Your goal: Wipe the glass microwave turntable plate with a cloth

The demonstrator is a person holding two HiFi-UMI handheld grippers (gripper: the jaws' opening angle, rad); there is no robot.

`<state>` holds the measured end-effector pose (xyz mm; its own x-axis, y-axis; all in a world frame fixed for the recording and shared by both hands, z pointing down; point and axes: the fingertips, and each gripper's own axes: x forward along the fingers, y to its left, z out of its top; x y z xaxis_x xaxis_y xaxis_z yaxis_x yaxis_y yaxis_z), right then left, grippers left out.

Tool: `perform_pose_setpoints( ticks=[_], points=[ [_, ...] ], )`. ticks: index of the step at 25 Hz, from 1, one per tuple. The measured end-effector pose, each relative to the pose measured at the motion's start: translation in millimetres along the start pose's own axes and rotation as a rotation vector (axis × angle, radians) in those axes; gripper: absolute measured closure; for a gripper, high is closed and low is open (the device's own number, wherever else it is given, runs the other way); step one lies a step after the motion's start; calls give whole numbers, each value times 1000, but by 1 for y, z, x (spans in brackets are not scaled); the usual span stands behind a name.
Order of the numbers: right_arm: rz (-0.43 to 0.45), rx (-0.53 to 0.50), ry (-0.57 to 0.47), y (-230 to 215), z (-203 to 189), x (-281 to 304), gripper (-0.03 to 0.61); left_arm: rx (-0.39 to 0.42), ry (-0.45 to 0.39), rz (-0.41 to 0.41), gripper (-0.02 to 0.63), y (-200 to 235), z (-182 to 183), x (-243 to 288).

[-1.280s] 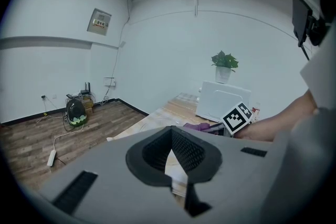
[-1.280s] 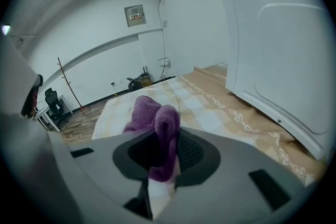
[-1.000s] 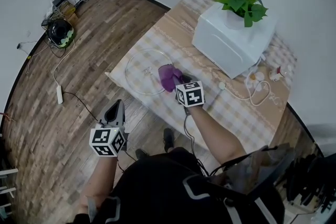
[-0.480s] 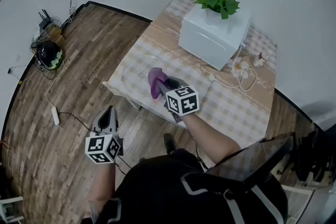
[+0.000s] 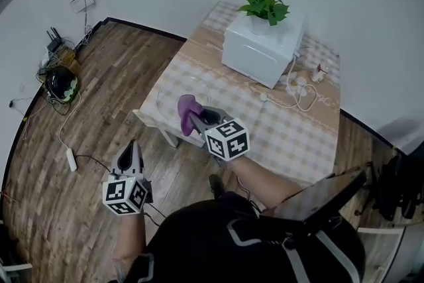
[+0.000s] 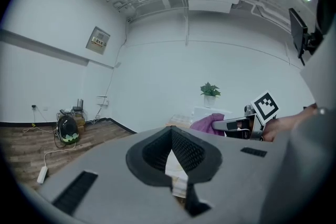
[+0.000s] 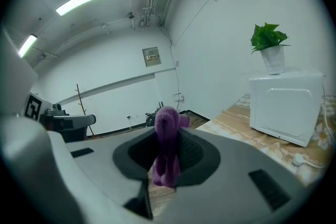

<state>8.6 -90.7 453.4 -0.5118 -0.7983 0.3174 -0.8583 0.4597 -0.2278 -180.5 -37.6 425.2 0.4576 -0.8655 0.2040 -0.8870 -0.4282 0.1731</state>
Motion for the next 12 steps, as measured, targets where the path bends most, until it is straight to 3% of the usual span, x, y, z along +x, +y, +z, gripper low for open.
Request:
perform_pose_setpoints(
  ticks=[5,12],
  points=[
    [29,-68,-38,33,10,-14,497,-26,-23,-14,611,0,6,-13],
    [43,-88,-84,59,19,-33,497,8,-53,-11,611,-3,16,-27]
  ],
)
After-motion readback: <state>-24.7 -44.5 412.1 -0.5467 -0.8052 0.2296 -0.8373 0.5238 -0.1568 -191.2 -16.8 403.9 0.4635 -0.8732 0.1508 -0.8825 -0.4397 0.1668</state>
